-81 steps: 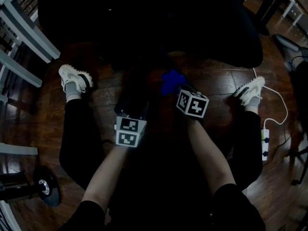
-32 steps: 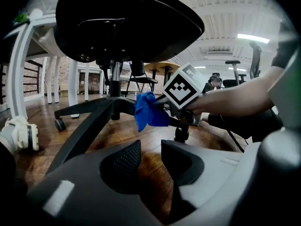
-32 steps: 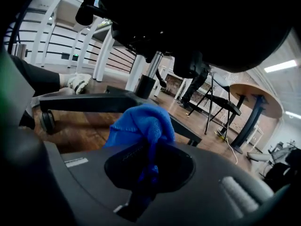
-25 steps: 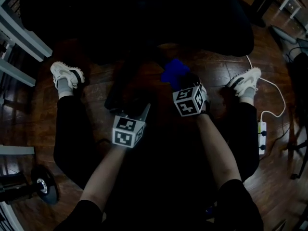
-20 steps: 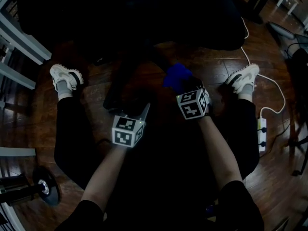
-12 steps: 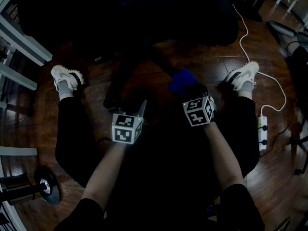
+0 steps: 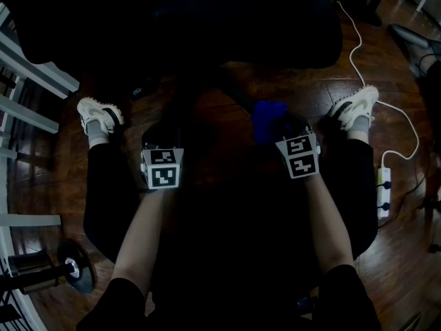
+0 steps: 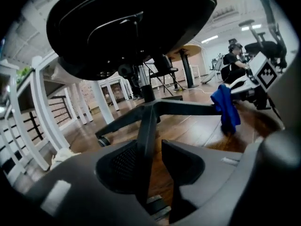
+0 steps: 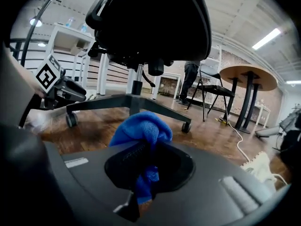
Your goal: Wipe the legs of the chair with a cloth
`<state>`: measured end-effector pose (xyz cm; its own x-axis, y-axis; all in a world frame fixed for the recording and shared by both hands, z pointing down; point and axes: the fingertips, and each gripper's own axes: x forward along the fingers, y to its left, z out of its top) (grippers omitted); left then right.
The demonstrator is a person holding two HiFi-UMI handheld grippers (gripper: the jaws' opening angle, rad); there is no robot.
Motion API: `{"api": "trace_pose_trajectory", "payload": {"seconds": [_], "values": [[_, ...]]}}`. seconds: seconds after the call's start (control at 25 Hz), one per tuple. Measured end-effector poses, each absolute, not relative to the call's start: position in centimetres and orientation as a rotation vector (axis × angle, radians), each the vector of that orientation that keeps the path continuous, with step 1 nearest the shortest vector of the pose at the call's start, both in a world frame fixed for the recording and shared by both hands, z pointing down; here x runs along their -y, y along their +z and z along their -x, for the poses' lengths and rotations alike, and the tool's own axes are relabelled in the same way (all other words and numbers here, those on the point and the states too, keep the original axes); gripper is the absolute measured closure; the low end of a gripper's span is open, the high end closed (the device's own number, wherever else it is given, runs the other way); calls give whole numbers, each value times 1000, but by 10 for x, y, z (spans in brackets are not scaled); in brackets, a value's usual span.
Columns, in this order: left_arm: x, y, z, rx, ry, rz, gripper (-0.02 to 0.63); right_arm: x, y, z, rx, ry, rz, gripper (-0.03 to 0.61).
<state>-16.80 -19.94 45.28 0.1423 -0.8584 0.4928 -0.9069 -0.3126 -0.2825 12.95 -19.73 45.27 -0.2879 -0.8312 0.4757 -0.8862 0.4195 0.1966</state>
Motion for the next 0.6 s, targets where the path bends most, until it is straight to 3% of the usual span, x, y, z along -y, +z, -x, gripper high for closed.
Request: {"api": "trace_pose_trajectory", "payload": {"seconds": [0.2, 0.6], "values": [[222, 497, 187, 1748, 1205, -2158, 448, 222, 480, -142, 2135, 396, -1457, 538], [233, 500, 186, 1629, 1102, -2208, 448, 233, 513, -141, 2215, 861, -1205, 549]]}}
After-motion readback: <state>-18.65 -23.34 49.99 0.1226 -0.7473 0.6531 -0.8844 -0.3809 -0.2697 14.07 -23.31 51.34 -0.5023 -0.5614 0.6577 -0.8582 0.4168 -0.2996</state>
